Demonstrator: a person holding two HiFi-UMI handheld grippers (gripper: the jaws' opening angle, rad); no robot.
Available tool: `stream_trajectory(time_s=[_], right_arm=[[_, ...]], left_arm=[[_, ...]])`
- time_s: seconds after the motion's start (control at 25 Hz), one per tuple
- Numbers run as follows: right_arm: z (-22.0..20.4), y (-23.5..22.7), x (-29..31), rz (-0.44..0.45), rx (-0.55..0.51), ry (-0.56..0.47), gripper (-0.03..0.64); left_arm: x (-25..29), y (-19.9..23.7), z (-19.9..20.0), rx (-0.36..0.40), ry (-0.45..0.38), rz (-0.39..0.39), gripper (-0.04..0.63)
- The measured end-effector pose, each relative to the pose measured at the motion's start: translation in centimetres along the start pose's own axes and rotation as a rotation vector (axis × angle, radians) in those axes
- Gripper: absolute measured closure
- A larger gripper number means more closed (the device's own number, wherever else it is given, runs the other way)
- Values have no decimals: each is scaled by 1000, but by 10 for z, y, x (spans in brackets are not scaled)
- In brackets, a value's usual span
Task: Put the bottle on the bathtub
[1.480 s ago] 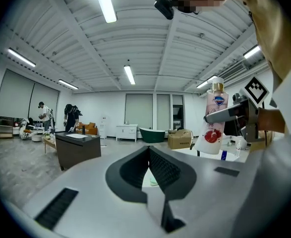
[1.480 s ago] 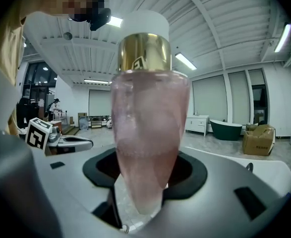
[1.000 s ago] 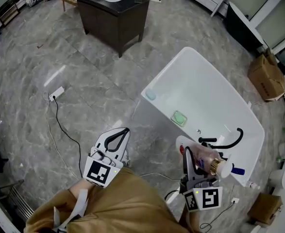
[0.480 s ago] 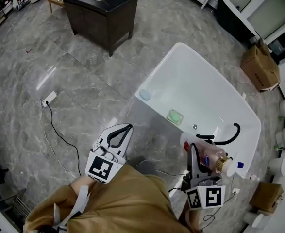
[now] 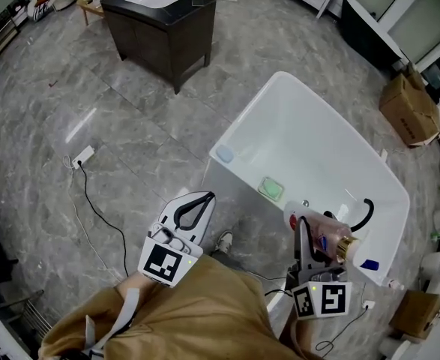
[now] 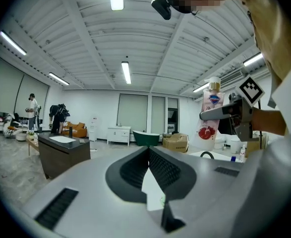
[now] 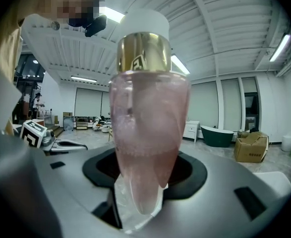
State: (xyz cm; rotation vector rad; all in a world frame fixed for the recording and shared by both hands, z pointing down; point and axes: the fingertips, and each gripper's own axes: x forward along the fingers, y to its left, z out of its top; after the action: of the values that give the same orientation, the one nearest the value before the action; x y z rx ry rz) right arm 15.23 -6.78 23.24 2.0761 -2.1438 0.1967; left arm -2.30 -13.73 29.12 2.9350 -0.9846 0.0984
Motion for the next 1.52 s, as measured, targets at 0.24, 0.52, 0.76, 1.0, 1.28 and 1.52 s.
stream_trajectory(time_s=[0.24, 0.52, 0.76, 1.0, 1.28, 1.52], right_arm=[[-2, -13, 19, 49, -14, 4, 379], [-17, -29, 48, 90, -18, 28, 379], [-37, -32, 74, 137, -55, 45, 379], [-58, -33, 107, 158, -62, 61, 379], [-96, -43, 148, 169, -78, 83, 379], [-133, -44, 176, 180, -85, 99, 379]], left_arm=[[16, -3, 0, 26, 16, 48, 588], [31, 3, -10, 28, 53, 91, 588], [39, 7, -25, 36, 96, 114, 588], [56, 13, -43, 82, 130, 93, 588], [77, 23, -82, 39, 181, 115, 589], [84, 31, -113, 37, 221, 141, 588]])
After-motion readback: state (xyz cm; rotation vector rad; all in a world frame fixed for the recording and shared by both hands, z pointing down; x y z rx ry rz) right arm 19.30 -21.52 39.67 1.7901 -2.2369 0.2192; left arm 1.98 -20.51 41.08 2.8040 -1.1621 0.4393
